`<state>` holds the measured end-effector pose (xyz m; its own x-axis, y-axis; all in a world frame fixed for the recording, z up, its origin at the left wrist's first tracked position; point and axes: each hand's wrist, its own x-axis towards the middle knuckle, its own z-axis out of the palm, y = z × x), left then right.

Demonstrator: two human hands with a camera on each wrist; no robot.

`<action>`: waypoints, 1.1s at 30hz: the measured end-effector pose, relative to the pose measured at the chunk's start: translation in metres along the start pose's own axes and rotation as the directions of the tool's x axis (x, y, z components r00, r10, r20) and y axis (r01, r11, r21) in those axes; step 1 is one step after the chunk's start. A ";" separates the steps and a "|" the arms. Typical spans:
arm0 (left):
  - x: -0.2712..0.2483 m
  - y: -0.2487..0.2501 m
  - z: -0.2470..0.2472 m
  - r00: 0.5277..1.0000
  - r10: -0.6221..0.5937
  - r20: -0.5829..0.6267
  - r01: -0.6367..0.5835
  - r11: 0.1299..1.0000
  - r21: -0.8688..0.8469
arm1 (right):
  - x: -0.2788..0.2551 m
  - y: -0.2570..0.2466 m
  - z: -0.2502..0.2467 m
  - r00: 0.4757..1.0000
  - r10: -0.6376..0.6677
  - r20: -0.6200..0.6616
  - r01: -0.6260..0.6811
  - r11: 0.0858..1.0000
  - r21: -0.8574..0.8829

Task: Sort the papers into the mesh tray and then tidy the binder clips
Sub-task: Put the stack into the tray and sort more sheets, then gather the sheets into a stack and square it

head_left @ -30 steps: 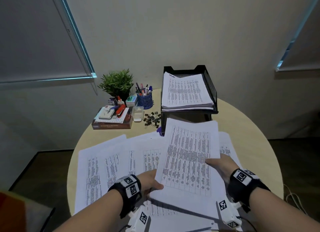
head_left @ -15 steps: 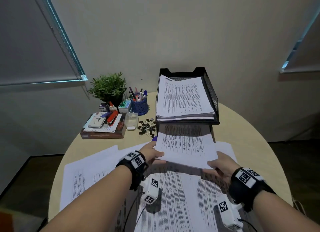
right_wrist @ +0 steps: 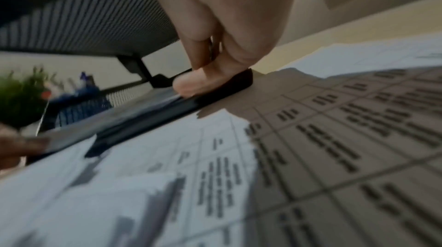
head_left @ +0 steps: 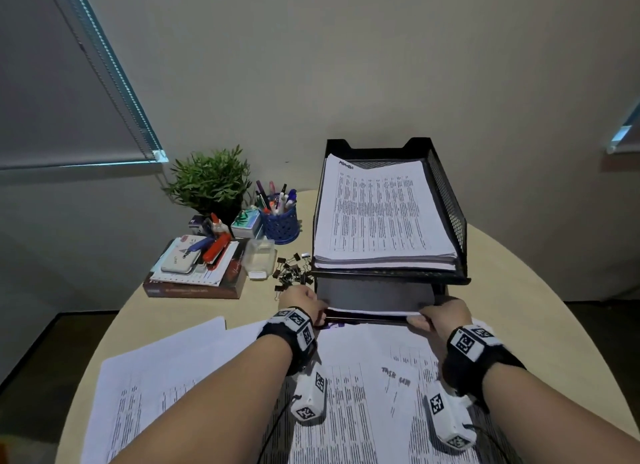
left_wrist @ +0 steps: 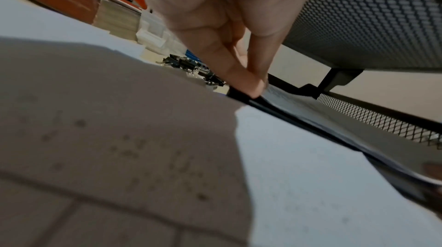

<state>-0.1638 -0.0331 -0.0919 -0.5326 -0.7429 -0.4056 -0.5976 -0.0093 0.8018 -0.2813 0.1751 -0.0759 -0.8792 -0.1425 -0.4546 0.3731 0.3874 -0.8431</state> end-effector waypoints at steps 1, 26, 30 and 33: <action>0.003 -0.002 0.001 1.000 0.019 0.000 -0.019 0.996 0.088 | 0.001 0.000 0.001 0.999 -0.024 -0.027 0.023 0.999 -0.047; -0.171 -0.146 -0.103 0.999 0.025 -0.030 0.000 0.772 0.636 | -0.182 0.115 -0.023 0.958 -0.043 0.283 0.148 0.921 -0.360; -0.182 -0.155 -0.107 0.998 0.037 0.041 -0.055 0.723 0.689 | -0.200 0.124 -0.008 0.961 -0.033 0.276 0.142 0.911 -0.387; -0.184 -0.157 -0.113 0.993 0.049 0.104 -0.106 0.742 0.662 | -0.203 0.127 -0.001 0.968 -0.045 0.246 0.142 0.908 -0.395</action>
<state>0.0956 0.0298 -0.0938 -0.6205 -0.6689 -0.4094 -0.7839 0.5144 0.3477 -0.0559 0.2539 -0.0901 -0.7949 -0.3795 -0.4734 0.0966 0.6911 -0.7163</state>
